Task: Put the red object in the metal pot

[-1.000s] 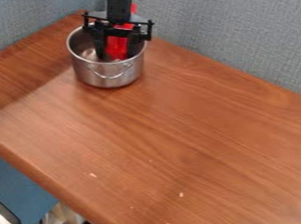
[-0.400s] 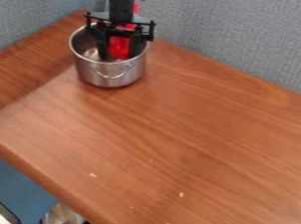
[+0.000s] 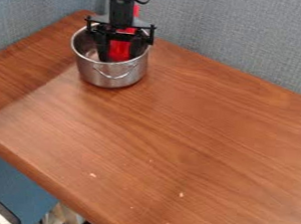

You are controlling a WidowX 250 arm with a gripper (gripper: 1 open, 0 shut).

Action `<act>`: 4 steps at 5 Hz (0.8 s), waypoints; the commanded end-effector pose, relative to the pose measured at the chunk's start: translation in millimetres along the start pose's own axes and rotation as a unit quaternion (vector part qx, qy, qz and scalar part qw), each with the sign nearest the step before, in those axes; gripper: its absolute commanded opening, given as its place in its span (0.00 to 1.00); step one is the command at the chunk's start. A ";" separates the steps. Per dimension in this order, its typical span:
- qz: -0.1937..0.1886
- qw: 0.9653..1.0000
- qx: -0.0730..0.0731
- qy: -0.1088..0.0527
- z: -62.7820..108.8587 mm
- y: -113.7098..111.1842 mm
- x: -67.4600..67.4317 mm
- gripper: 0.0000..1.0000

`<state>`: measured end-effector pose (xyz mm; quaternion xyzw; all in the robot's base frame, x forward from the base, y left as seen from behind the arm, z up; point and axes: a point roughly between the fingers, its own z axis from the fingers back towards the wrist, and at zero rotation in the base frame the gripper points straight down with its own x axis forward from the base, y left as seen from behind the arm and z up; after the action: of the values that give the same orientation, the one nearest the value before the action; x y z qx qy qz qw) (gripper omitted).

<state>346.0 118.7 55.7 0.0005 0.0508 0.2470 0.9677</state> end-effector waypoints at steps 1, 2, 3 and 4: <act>-0.008 0.999 -0.007 -0.040 29.0 -4.8 -1.5 0.00; -0.010 0.999 -0.007 -0.043 28.8 -5.5 -1.9 0.00; -0.012 0.999 -0.007 -0.045 28.4 -6.1 -2.0 0.00; -0.014 0.999 -0.007 -0.048 28.1 -6.6 -2.0 0.00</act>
<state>344.1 116.9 50.3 0.0004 0.0492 0.2417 0.9691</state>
